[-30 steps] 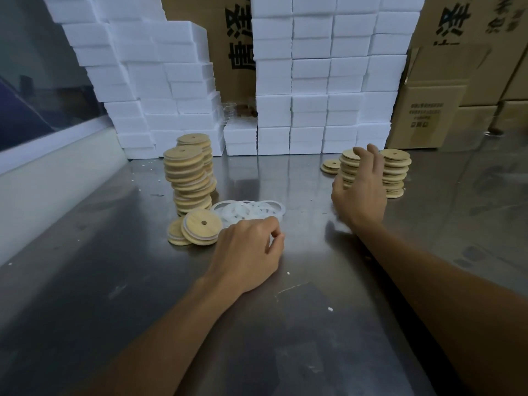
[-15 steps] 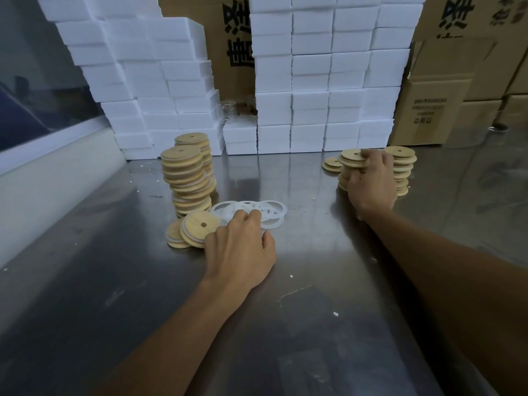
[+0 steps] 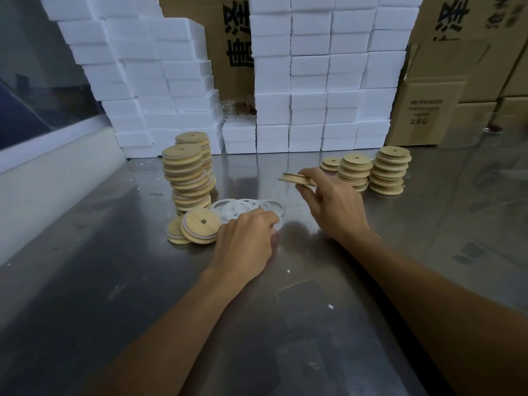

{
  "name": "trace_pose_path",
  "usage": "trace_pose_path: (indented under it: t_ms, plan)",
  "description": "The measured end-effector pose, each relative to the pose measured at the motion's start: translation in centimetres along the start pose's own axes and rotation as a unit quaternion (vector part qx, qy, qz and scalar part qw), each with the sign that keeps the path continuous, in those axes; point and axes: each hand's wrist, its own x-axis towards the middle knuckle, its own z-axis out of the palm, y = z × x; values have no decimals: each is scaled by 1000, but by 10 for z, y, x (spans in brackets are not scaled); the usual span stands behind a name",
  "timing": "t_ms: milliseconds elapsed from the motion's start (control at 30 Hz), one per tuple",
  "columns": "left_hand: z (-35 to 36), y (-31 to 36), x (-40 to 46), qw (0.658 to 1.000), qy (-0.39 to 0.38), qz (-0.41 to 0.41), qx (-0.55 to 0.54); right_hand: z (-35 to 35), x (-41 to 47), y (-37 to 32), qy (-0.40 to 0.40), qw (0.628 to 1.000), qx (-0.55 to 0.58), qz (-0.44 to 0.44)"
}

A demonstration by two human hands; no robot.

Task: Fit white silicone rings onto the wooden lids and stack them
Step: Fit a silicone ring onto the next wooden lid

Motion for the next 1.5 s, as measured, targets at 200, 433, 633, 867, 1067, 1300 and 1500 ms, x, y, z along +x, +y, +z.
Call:
trace_pose_path:
  t_ms: [200,433,633,867,1067,1300,1500]
  plan:
    - [-1,-1,-3,996,47,30,-65,-5,-13,-20,13,988,143,53]
    - [-5,6,-6,966,215,85,-113,-11,-15,-21,21,950,257,177]
    - [-3,9,-4,913,251,-39,-318,-14,-18,-31,-45,957,276,73]
    - [-2,7,0,875,262,-108,-392,-4,-23,-45,-55,983,175,-29]
    - [4,5,1,917,191,-107,-333,-4,-22,-46,-34,970,240,10]
    - [4,0,2,838,99,-186,-503,-3,-21,-43,-52,953,294,55]
    - [5,-3,5,797,120,-259,-532,-1,-21,-44,-60,950,300,66]
